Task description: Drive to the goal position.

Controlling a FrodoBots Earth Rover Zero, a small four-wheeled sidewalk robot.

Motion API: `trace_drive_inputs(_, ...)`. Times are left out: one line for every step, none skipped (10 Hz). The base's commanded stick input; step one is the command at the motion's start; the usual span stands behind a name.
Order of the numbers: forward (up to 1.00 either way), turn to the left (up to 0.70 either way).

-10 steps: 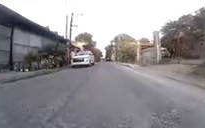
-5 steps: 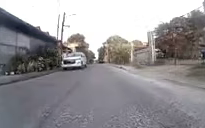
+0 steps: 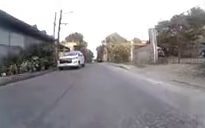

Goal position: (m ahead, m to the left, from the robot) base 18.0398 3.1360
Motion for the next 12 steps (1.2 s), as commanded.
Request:
trace_drive_inputs(1.00, 0.05)
trace_drive_inputs(1.00, 0.05)
trace_drive_inputs(1.00, 0.05)
trace_drive_inputs(1.00, 0.05)
trace_drive_inputs(1.00, 0.05)
trace_drive_inputs(1.00, 0.05)
trace_drive_inputs(1.00, 0.05)
trace_drive_inputs(1.00, 0.05)
trace_drive_inputs(1.00, 0.05)
trace_drive_inputs(1.00, 0.05)
trace_drive_inputs(1.00, 0.05)
trace_drive_inputs(1.00, 0.05)
